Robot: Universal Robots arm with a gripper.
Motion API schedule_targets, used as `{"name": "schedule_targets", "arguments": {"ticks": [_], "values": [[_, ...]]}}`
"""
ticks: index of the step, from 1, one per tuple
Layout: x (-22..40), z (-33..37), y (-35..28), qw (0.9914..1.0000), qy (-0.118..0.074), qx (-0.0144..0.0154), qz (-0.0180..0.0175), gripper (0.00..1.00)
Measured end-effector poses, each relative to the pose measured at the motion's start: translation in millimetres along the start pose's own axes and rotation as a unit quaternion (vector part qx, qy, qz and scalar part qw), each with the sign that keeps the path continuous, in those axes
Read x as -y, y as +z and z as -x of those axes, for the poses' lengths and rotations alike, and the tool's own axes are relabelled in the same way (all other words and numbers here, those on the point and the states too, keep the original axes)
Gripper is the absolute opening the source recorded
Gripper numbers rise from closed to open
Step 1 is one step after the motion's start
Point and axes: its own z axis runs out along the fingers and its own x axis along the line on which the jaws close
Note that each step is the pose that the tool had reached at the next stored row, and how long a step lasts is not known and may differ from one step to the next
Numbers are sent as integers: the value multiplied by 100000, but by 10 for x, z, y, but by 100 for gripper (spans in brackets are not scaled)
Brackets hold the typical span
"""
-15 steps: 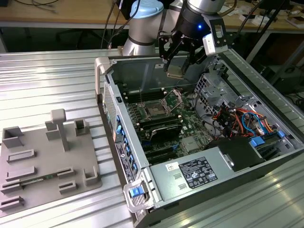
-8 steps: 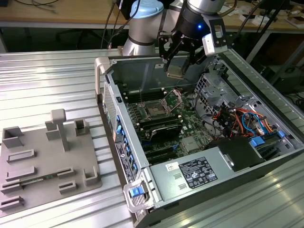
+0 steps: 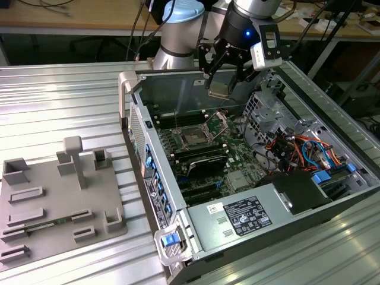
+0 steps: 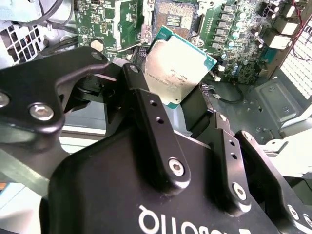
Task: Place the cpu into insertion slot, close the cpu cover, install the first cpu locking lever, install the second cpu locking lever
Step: 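Place the cpu into insertion slot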
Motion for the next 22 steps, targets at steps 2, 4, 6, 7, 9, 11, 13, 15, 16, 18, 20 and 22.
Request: {"name": "schedule_targets", "arguments": {"ticks": [2, 4, 6, 7, 9, 11, 13, 15, 16, 18, 20, 22], "values": [[0, 1, 1, 99999, 482, 44, 8, 55], [1, 0, 10, 99943, 3375, 303, 61, 55], [1, 0, 16, 99864, 5197, 465, 98, 55], [2, 1, 19, 99814, 6074, 544, 117, 55], [2, 1, 25, 99703, 7674, 685, 146, 55], [3, 1, 34, 99505, 9898, 884, 187, 55], [4, 1, 42, 99322, 11580, 1034, 222, 55], [4, 1, 47, 99169, 12812, 1145, 242, 55], [5, 1, 49, 99109, 13268, 1184, 250, 55], [5, -1, 49, 99065, 13589, 1213, 251, 55], [5, -1, 50, 99060, 13619, 1215, 261, 55], [5, -1, 50, 99059, 13630, 1218, 261, 55]]}}
